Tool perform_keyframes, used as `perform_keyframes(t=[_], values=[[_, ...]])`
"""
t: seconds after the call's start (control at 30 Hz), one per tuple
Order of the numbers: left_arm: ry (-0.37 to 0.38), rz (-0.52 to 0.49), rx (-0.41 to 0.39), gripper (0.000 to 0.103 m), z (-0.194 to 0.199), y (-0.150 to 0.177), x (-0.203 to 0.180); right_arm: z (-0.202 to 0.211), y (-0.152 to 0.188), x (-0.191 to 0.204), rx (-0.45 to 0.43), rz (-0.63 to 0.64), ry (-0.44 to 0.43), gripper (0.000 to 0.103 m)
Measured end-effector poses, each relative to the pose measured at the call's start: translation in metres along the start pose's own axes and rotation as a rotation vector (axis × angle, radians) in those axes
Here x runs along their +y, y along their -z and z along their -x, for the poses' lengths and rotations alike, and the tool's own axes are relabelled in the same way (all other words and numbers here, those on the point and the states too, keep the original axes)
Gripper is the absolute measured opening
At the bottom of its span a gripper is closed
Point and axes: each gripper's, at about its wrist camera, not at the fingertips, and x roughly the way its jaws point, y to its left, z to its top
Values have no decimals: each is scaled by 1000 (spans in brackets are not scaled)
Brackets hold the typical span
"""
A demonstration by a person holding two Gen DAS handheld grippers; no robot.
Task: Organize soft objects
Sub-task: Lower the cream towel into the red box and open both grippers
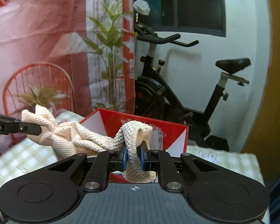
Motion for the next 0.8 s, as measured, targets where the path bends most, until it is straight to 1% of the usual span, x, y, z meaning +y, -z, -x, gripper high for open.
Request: perform_keyframes(t=[0.07,0.17,0.33,0.43,0.53,0.7,0.8], values=[[-9,-40,52,10,-21,-8,-1,-20,-6,2,29,36,14,12],[-19,-68,122,10,-53,-16,-2,-53,-10,7,96,72,24,12],[-10,-63,227,10,-90,-11,4,-96,-3,11,222,99,13,12],[-16,-39,289,10,-110,-4,9,-114,5,10,288,83,-4,12],[-16,-9,322,10,-122,4,15,-125,11,9,308,52,-15,12],[-34,27,352,10,-137,3,24,-138,18,3,326,2,-8,12],[-46,8,349,10,-139,1,24,-142,22,-1,333,-1,9,12]])
